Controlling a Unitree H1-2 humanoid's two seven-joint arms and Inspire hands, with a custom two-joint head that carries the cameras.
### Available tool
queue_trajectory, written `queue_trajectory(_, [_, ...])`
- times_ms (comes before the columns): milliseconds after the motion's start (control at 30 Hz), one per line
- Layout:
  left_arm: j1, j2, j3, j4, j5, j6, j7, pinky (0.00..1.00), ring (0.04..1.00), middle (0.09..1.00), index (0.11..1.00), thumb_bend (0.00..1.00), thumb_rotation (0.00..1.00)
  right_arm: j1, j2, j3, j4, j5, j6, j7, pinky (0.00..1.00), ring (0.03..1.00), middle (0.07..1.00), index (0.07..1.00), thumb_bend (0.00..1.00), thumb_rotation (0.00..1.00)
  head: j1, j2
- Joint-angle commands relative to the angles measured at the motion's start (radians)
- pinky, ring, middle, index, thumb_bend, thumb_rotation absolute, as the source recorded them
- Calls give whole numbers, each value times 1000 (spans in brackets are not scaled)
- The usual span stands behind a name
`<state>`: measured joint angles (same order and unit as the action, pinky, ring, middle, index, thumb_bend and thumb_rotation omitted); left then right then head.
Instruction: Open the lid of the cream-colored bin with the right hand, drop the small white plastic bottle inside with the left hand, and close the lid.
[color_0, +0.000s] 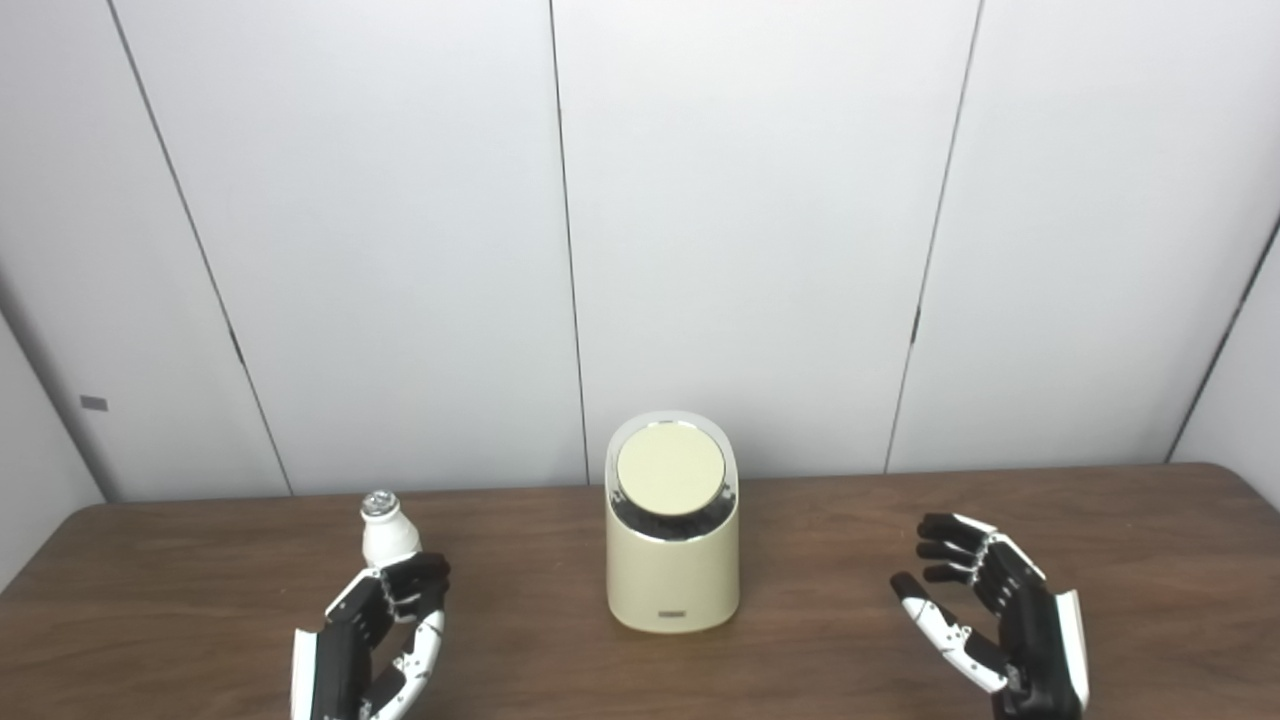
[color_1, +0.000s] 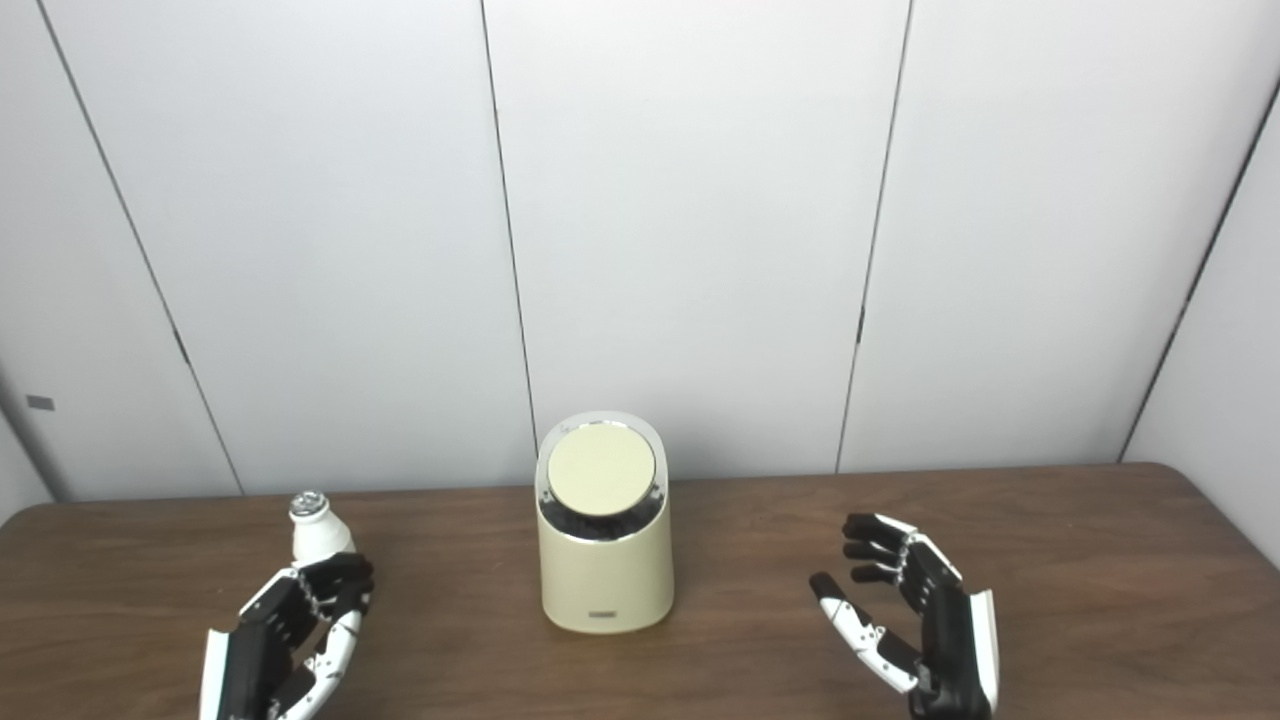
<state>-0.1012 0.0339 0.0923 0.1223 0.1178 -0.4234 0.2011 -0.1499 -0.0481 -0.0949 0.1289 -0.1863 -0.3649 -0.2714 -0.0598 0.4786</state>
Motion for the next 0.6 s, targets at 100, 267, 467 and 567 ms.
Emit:
queue_trajectory(100, [45,11,8,32,10,-16,2,549,619,637,620,257,142,69,14,7,36,-20,-27,-8,537,630,662,644,331,165,-2,1])
queue_trajectory(267, [46,11,8,31,2,-15,-2,552,621,637,619,256,137,71,16,7,30,-19,-20,-7,539,629,661,643,331,170,-3,1])
queue_trajectory(467, [45,9,8,31,5,-15,0,554,622,638,620,261,134,71,15,6,29,-5,-18,0,547,634,663,645,337,181,-5,0])
queue_trajectory(567, [42,7,6,34,9,-16,1,555,624,640,621,256,120,69,9,9,17,-9,-7,9,553,638,666,649,333,182,-2,-1])
